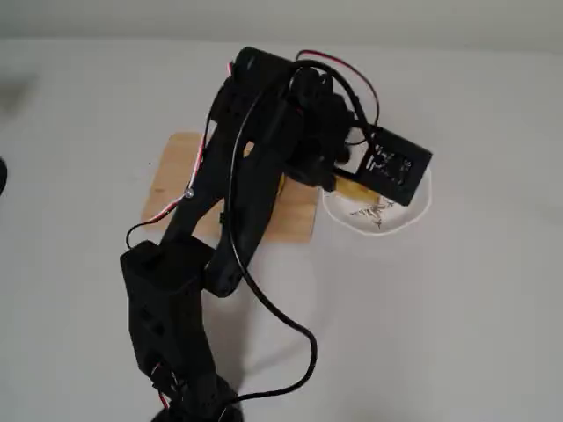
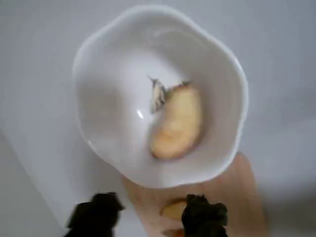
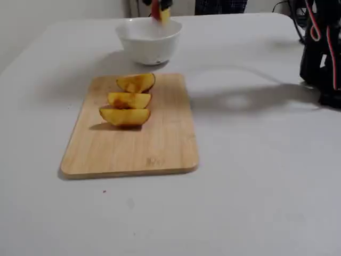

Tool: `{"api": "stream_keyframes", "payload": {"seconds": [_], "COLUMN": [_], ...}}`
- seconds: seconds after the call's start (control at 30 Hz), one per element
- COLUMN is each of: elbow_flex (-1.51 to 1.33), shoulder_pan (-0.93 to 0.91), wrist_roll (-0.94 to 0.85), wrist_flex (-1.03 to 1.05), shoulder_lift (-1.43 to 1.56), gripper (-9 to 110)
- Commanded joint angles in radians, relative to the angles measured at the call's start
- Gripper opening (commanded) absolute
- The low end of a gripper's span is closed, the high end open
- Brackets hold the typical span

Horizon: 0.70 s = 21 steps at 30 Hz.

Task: Pick up the leftmost apple slice from the cutting board and place it into the bowl

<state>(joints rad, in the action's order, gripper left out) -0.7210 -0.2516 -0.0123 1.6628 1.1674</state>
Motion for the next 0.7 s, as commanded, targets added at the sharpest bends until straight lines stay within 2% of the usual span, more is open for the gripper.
{"api": "stream_keyframes", "payload": {"seconds": [0.0, 0.07, 0.1, 0.17, 0.2, 0.3, 0.5, 0.67], "elbow_flex": [0.066, 0.066, 0.067, 0.067, 0.067, 0.067, -0.037, -0.037], "shoulder_pan": [-0.029, -0.029, -0.025, 0.0, 0.025, 0.146, 0.373, 0.457], "wrist_roll": [-0.026, -0.038, -0.041, -0.046, -0.046, -0.091, -0.011, 0.046], "wrist_flex": [-0.023, -0.021, -0.017, 0.006, 0.031, 0.138, 0.143, 0.137], "shoulder_lift": [0.014, 0.02, 0.028, 0.057, 0.077, 0.166, 0.609, 1.042], "gripper": [30, 29, 25, 3, 0, 0, 0, 1]}}
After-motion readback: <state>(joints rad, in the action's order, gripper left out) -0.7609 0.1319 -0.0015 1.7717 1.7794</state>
